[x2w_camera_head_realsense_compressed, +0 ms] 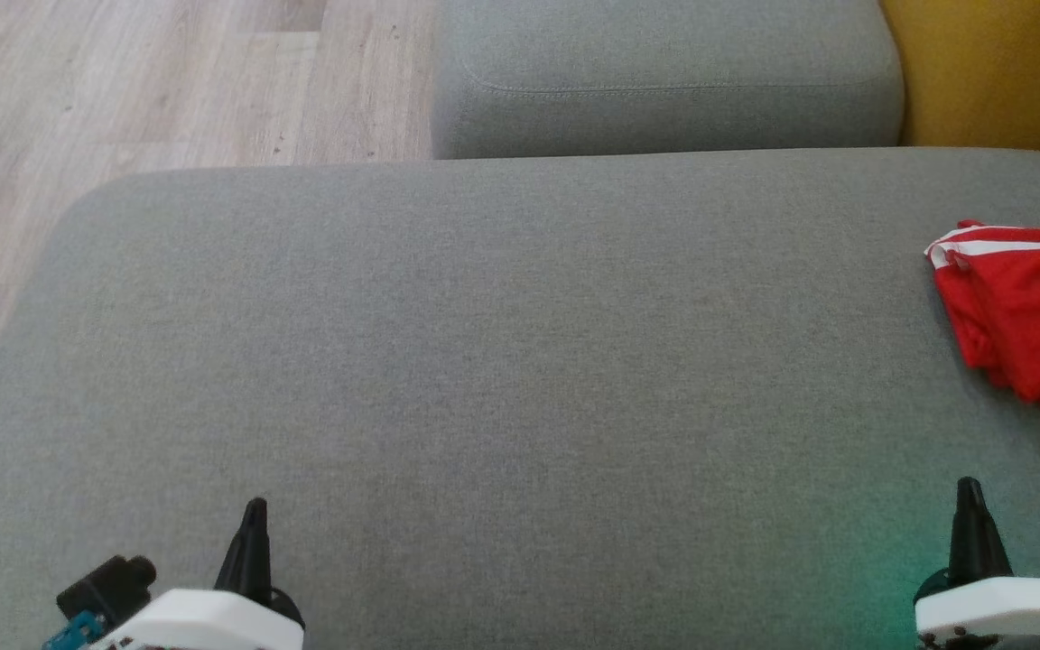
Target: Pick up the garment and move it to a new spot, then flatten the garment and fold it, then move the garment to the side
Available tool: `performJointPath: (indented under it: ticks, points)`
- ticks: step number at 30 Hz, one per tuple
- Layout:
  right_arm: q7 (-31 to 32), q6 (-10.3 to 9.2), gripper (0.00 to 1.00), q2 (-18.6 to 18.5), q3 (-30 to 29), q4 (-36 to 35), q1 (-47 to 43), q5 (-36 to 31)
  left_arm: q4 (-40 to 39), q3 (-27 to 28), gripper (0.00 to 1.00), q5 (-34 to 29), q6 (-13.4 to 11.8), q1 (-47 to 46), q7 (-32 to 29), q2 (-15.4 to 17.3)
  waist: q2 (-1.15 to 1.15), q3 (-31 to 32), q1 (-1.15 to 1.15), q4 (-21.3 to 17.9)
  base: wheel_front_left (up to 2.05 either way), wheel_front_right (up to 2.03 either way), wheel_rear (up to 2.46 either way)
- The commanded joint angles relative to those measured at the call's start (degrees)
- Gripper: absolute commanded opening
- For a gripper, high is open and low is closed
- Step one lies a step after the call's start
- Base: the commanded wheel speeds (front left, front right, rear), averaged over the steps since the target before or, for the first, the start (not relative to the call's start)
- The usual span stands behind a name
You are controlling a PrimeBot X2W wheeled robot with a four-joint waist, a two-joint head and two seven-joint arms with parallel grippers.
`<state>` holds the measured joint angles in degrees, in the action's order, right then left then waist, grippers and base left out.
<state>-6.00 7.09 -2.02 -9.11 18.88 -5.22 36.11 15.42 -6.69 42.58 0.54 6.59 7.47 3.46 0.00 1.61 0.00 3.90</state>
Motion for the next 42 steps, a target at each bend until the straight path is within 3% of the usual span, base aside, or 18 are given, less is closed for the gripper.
performJointPath:
  ticks: [1, 42]
  points:
    - [0.44, 0.17, 0.00, -0.43, 0.73, -2.15, 3.12, 2.04, -1.66, 1.41, 0.00, 1.78, 0.48, -3.31, -0.38, 0.82, 0.00, -0.04, 0.00, -0.08, 0.00, 0.00, 0.00]
    - [7.02, 0.29, 0.00, -0.67, 1.74, -3.63, 7.64, 31.51, -1.57, 6.59, 0.00, 28.91, 4.01, -8.36, -6.78, 0.96, 0.00, -1.00, 0.00, -2.16, 0.00, 0.00, 0.00]
